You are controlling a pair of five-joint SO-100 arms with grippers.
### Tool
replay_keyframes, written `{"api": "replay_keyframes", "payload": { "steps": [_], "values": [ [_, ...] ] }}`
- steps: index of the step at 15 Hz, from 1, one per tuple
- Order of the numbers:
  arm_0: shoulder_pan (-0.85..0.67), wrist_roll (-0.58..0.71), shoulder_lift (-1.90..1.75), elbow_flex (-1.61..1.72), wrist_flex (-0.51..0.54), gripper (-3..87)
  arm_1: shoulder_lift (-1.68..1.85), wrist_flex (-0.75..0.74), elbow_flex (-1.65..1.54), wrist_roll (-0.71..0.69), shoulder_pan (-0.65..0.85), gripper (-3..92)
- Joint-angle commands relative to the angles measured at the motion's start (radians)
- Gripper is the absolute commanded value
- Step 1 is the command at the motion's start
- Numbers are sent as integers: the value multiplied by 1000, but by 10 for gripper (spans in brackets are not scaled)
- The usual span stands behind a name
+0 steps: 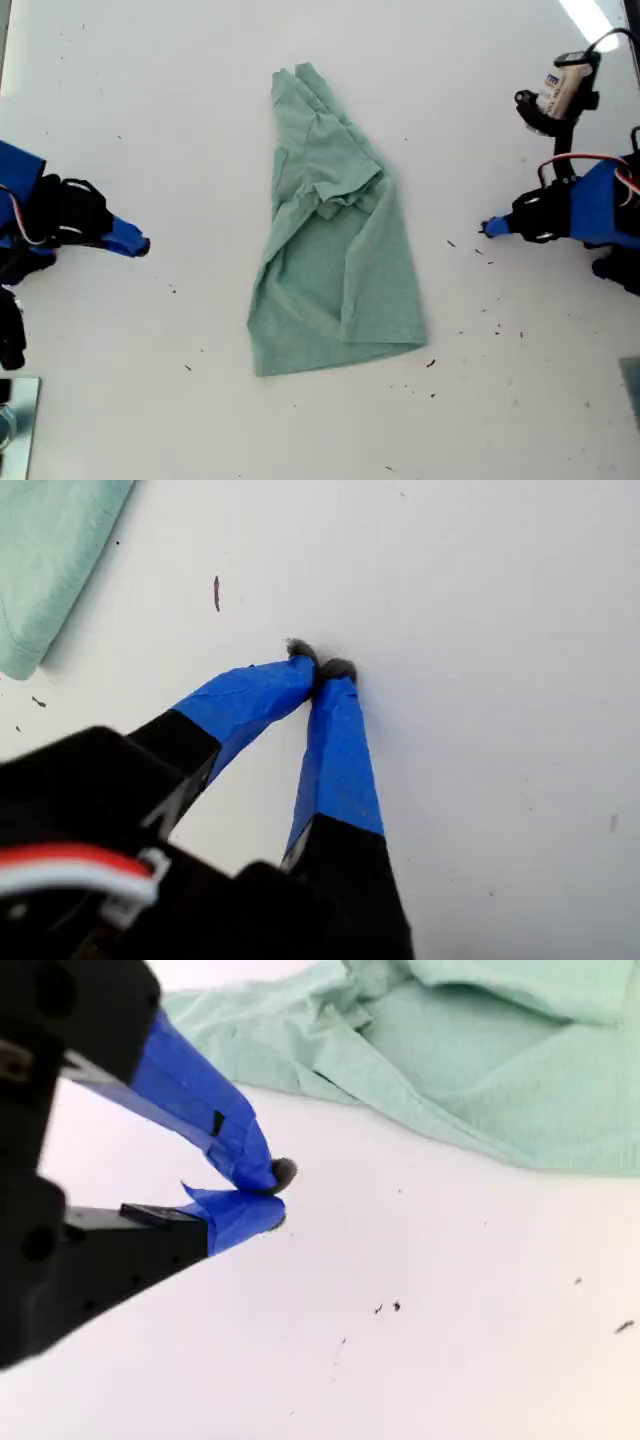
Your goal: Fold t shirt
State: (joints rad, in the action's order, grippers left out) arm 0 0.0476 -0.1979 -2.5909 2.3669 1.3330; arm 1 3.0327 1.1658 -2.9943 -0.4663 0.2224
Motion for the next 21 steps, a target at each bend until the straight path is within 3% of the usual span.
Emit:
{"api": "replay_keyframes", "payload": {
  "steps": [1, 3, 5, 6, 7, 8, 13, 14, 18, 19, 20, 21],
  "values": [
    [31, 20, 509, -747, 253, -3, -14, -29, -14, -20, 15, 26],
    [60, 149, 772, -1078, 258, -3, -5, -29, -18, -21, 14, 26],
    [84, 172, 923, -1235, 259, -3, 11, -25, -23, -21, 9, 26],
    [86, 176, 928, -1235, 259, 36, 18, -23, -26, -18, 6, 26],
    [92, 179, 914, -1235, 259, 233, 25, -20, -26, -21, 6, 26],
    [95, 181, 905, -1233, 259, 276, 28, -20, -28, -23, 6, 26],
    [97, 169, 1003, -1155, 250, 307, 80, 2, -41, -17, 2, 26],
    [98, 164, 1075, -1095, 207, 324, 83, 2, -41, -17, 2, 26],
    [181, 86, 1361, -1095, 21, 295, 89, 2, -43, -23, -8, 26],
    [190, 72, 1391, -1095, 2, 191, 94, 2, -44, -26, -9, 26],
    [201, 58, 1399, -1097, -9, -2, 98, 3, -46, -29, -9, 26],
    [213, 48, 1393, -1115, -3, -2, 100, 3, -46, -31, -9, 26]
  ]
}}
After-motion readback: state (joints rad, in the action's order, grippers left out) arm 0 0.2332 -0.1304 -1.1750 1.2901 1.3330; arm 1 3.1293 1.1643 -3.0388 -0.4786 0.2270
